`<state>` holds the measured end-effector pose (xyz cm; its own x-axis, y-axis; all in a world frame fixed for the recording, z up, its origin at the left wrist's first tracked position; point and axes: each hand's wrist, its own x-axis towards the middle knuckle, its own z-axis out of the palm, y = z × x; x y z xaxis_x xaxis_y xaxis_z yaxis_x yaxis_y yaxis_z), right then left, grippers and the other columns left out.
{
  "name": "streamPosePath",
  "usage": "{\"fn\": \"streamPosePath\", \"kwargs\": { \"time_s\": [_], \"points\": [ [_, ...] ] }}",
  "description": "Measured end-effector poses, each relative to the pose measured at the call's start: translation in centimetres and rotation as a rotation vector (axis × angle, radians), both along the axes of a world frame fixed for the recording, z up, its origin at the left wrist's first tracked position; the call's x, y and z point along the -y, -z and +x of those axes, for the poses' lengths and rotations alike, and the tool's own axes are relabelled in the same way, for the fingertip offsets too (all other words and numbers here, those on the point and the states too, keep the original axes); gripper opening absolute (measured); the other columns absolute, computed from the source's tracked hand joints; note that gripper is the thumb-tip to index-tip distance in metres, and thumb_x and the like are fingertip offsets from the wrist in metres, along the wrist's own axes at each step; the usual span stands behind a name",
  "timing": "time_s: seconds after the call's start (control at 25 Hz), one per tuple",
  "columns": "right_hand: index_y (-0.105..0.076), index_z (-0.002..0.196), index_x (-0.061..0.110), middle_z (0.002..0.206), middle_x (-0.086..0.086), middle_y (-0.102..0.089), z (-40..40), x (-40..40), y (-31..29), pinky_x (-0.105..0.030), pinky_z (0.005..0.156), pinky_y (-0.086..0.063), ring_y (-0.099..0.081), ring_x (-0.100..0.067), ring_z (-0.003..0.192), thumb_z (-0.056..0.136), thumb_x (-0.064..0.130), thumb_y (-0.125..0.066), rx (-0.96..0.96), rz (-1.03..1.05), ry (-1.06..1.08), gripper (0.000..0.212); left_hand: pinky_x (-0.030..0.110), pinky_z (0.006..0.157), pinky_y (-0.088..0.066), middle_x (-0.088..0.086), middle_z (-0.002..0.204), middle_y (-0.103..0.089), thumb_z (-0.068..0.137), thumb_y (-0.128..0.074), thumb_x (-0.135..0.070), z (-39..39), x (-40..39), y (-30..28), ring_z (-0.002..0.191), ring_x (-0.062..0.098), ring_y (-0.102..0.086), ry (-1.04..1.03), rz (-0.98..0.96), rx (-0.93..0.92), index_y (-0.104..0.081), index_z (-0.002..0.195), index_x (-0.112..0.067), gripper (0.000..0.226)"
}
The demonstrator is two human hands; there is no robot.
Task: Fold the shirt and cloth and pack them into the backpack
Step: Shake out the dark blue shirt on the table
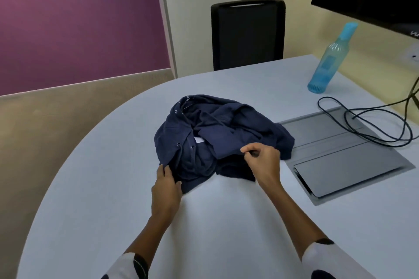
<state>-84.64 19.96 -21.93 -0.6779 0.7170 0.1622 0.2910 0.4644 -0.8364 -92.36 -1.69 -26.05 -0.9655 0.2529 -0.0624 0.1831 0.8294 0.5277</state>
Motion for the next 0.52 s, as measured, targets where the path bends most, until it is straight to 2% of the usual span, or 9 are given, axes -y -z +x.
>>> {"fn": "streamPosePath", "kwargs": {
  "time_s": [0.12, 0.24, 0.36, 0.52],
  "points": [
    [-0.074, 0.076, 0.015, 0.072, 0.008, -0.068, 3.9, -0.8, -2.1, -0.005, 0.061, -0.047, -0.064, -0.004, 0.071, 0.078, -0.005, -0.066, -0.049, -0.078, 0.121, 0.021, 0.040, 0.098, -0.042, 0.014, 0.139, -0.046, 0.093, -0.056, -0.011, 1.2, 0.8, -2.1, 0.116, 0.032, -0.054, -0.092, 0.156, -0.071, -0.046, 0.134, -0.001, 0.043],
    [-0.074, 0.077, 0.013, 0.074, 0.004, -0.069, 8.2, -1.0, -3.6, -0.002, 0.062, -0.046, -0.064, -0.003, 0.072, 0.077, -0.005, -0.070, -0.116, -0.124, 0.222, 0.019, 0.036, 0.099, -0.040, 0.014, 0.137, -0.051, 0.095, -0.053, -0.010, 3.0, 1.4, -4.7, 0.117, 0.030, -0.053, -0.099, 0.293, -0.148, -0.050, 0.133, -0.001, 0.039],
    [-0.075, 0.079, 0.009, 0.077, -0.004, -0.071, 12.8, -0.2, -4.4, -0.011, 0.062, -0.048, -0.065, -0.011, 0.071, 0.076, -0.004, -0.072, -0.116, -0.174, 0.274, 0.014, 0.034, 0.104, -0.036, 0.012, 0.143, -0.044, 0.096, -0.050, -0.011, 5.9, 1.6, -7.6, 0.127, 0.029, -0.047, -0.095, 0.370, -0.178, -0.046, 0.137, -0.001, 0.042],
    [-0.075, 0.077, 0.008, 0.073, -0.004, -0.069, 20.6, 0.0, -4.0, -0.018, 0.065, -0.045, -0.063, -0.016, 0.068, 0.075, -0.005, -0.072, -0.043, -0.139, 0.308, 0.014, 0.038, 0.111, -0.030, 0.013, 0.150, -0.030, 0.097, -0.046, -0.010, 9.2, 1.8, -10.4, 0.134, 0.030, -0.037, -0.191, 0.444, -0.149, -0.037, 0.142, 0.001, 0.047]
  ]
}}
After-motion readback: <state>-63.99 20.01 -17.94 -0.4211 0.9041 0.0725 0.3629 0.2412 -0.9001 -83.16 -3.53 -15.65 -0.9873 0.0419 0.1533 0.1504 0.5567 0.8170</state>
